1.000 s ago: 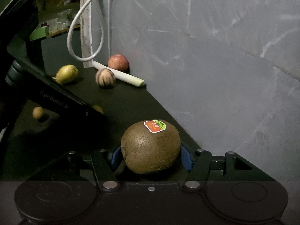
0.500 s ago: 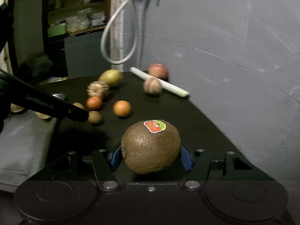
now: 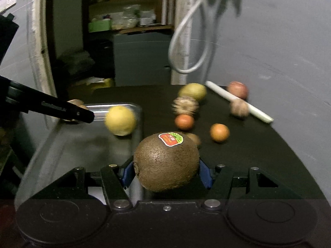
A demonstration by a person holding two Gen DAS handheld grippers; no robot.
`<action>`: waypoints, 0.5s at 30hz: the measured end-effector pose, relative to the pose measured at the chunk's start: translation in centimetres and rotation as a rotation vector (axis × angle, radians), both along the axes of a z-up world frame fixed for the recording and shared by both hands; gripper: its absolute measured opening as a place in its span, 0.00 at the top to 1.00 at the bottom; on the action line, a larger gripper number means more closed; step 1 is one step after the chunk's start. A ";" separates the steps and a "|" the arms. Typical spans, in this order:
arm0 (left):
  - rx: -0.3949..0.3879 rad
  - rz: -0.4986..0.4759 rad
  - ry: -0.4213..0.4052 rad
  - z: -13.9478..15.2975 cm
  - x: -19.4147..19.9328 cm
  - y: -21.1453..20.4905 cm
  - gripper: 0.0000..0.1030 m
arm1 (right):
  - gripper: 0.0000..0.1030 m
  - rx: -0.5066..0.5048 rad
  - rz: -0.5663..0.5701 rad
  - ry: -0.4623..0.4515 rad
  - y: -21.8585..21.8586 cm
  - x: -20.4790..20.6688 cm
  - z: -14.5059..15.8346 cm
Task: Organize fruits
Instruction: 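Grasp the large kiwi with the right tool while the left tool grasps the small kiwi, then lower both kiwis into the tray and open both tools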
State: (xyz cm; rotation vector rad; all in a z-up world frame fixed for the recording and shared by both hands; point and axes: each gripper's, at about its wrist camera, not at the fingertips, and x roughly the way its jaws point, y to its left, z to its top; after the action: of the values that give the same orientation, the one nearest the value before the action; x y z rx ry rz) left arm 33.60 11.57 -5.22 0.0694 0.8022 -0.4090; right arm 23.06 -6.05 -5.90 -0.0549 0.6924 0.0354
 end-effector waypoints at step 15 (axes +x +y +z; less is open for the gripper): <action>0.013 0.069 0.071 -3.0 2.8 6.7 0.72 | 0.38 -0.043 0.143 0.059 7.6 4.9 -2.5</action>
State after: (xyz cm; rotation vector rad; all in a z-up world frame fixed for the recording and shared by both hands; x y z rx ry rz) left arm 36.38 18.30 -8.18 0.0397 0.8749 -0.3428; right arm 27.99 1.50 -8.41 -0.1456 0.7468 0.1599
